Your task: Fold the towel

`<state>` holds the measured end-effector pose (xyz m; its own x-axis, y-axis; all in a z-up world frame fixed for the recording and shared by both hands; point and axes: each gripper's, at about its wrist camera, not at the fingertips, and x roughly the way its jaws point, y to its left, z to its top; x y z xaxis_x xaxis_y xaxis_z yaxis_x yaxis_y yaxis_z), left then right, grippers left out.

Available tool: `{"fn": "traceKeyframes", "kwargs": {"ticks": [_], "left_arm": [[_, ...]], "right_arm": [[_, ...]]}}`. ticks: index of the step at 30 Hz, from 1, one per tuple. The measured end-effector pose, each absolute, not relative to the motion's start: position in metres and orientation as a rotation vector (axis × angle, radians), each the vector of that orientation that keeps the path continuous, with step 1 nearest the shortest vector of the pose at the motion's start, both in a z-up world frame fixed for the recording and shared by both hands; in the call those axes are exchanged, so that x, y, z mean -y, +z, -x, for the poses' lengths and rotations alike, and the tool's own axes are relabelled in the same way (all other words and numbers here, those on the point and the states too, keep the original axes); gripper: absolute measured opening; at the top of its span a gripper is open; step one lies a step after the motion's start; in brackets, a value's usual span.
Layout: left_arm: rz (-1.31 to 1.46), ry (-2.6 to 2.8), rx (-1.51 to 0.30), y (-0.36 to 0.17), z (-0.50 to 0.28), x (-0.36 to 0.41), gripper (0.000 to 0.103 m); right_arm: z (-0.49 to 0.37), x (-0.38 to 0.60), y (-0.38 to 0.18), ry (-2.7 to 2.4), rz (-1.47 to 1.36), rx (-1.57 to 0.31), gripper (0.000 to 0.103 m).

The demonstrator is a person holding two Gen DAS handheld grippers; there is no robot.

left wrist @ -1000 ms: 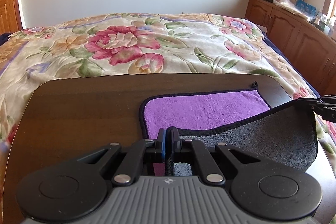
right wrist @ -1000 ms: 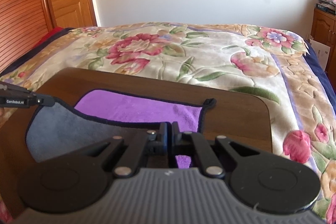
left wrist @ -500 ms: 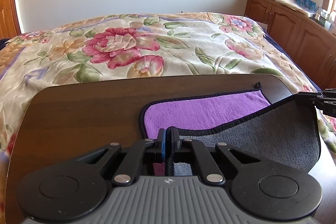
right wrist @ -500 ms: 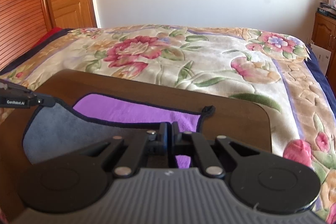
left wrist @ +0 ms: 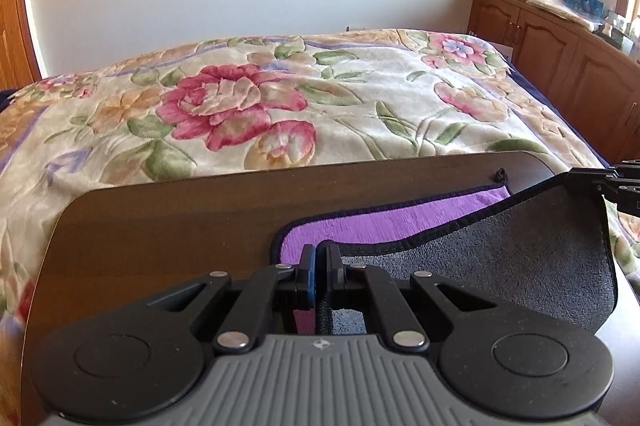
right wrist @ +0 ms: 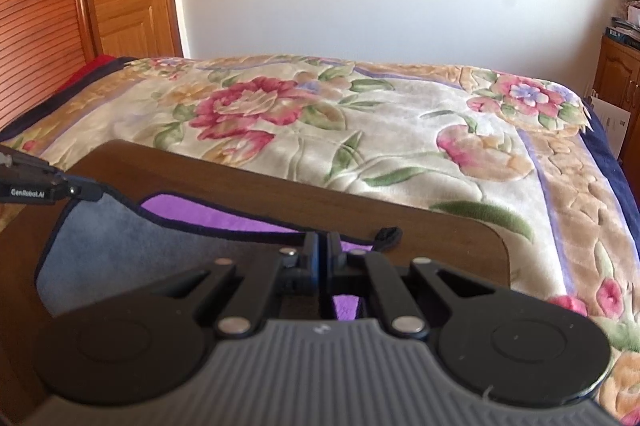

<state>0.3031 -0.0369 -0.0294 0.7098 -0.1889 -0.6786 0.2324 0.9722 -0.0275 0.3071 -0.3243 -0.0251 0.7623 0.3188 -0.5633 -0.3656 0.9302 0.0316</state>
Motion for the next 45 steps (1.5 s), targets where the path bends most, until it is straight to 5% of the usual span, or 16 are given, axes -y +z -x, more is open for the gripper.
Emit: {"fn": "traceKeyframes", "kwargs": {"ticks": [45], "left_arm": [[-0.074, -0.207, -0.742, -0.049, -0.358, 0.043, 0.002]], "right_arm": [[-0.357, 0.327, -0.049, 0.357, 0.113, -0.591, 0.004]]}}
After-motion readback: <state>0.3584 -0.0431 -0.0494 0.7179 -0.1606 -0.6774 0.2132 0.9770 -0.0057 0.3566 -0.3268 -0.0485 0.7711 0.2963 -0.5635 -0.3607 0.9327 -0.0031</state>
